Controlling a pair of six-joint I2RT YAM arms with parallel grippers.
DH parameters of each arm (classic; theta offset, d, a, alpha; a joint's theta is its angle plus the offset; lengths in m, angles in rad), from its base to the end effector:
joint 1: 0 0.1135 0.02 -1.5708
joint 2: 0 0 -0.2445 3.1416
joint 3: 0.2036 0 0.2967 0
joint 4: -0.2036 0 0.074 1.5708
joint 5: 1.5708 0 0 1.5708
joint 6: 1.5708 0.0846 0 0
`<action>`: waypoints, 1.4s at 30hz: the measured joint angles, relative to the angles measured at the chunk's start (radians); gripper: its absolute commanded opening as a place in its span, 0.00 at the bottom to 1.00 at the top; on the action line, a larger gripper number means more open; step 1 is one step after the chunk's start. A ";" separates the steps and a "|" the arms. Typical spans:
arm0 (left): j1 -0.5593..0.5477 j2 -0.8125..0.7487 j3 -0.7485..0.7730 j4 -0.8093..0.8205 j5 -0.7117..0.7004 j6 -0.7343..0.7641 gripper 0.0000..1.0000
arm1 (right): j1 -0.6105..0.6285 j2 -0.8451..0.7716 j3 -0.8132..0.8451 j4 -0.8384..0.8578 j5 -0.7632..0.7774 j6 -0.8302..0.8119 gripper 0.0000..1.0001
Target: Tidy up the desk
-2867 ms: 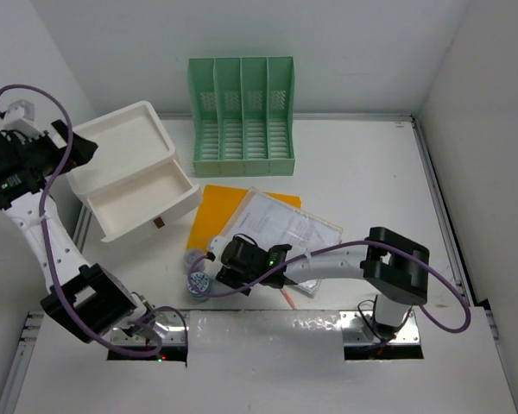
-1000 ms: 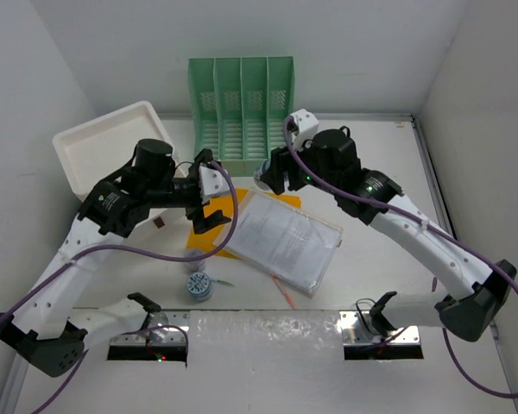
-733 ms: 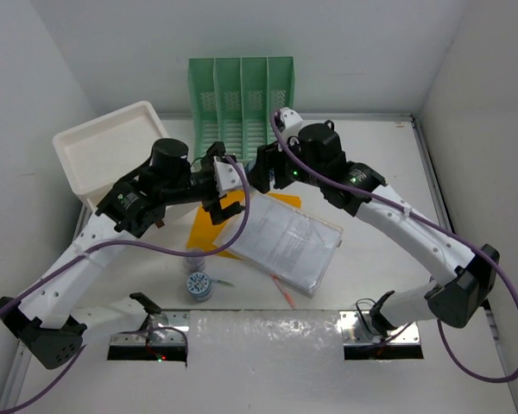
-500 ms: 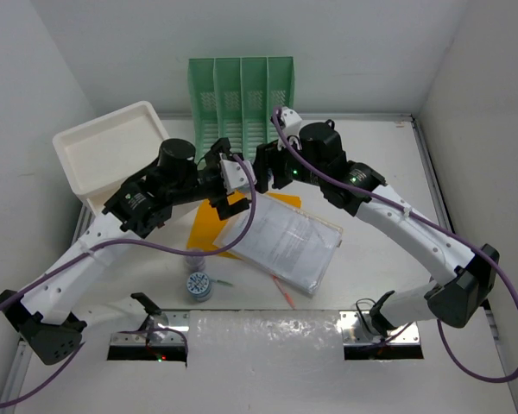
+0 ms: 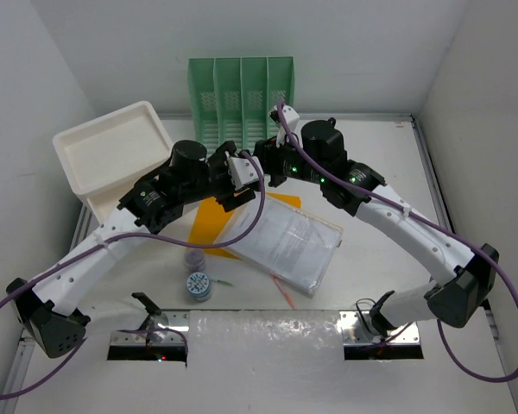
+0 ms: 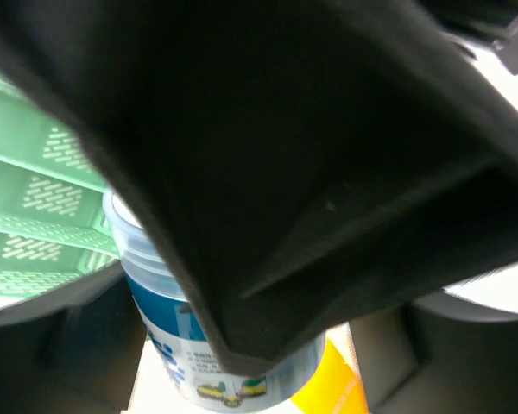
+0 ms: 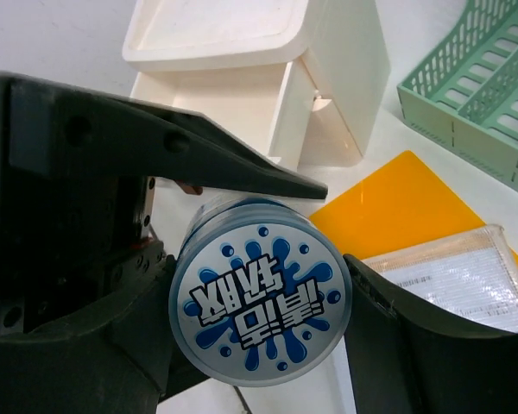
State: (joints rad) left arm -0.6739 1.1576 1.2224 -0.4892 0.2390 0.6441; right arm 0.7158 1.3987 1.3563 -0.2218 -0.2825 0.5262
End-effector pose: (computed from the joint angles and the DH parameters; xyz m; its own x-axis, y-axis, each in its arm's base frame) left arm 0.2612 -0.2342 0.3518 0.2080 0.5805 -0.7872 0.8128 0.3451 0.4693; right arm 0.3021 0.2940 0.3615 -0.5889 0.1271 -0.7982 -0.6216 0.5600 0.5478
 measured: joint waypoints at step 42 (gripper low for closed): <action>0.019 0.044 0.108 -0.285 -0.378 -0.048 0.00 | -0.038 -0.238 -0.015 -0.121 0.388 -0.145 0.99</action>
State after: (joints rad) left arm -0.6544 1.2015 1.3300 -0.7742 -0.1390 0.5957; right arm 0.6781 1.1603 1.3415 -0.3428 0.1055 0.3809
